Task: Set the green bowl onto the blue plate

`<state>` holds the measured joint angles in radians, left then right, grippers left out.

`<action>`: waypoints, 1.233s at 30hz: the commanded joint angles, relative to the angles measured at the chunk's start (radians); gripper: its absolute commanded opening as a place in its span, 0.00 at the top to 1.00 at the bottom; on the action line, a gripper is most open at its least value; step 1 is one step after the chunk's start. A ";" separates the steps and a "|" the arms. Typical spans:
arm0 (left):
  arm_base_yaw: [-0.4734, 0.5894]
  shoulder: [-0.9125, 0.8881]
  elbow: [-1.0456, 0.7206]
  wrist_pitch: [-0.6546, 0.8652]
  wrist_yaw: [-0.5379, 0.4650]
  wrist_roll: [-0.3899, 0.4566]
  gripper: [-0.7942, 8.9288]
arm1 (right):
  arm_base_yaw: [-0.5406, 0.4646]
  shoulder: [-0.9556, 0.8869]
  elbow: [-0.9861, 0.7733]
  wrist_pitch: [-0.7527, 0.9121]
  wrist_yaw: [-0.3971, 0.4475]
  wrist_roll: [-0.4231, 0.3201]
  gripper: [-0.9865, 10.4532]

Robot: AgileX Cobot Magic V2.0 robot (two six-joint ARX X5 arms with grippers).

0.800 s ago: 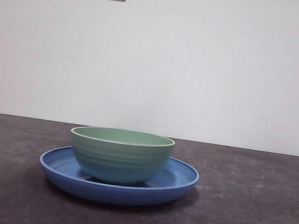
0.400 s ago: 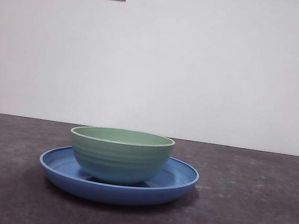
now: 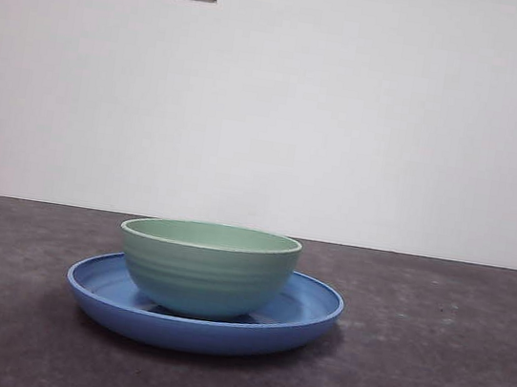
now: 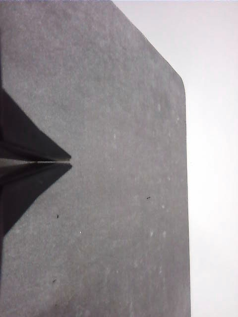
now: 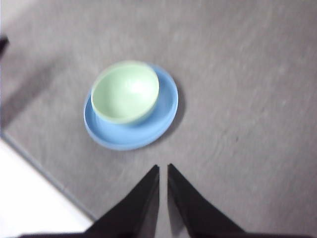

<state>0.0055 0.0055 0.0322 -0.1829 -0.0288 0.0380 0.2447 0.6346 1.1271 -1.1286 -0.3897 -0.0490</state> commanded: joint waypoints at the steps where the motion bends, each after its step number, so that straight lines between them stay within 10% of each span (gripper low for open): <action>1: 0.001 -0.002 -0.021 -0.005 -0.006 -0.005 0.91 | -0.072 -0.062 -0.083 0.109 -0.005 -0.015 0.89; 13: 0.001 -0.002 -0.020 -0.005 -0.006 -0.005 0.91 | -0.244 -0.492 -0.819 0.887 0.127 -0.060 0.89; 27: 0.001 -0.002 -0.020 -0.005 -0.006 -0.005 0.91 | -0.288 -0.631 -1.110 1.029 0.416 -0.002 0.89; 37: 0.001 -0.002 -0.020 -0.005 -0.006 -0.005 0.91 | -0.288 -0.631 -1.116 0.949 0.416 -0.003 0.89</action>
<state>0.0055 0.0055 0.0322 -0.1829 -0.0288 0.0380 -0.0414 0.0051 0.0162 -0.1680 0.0231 -0.0696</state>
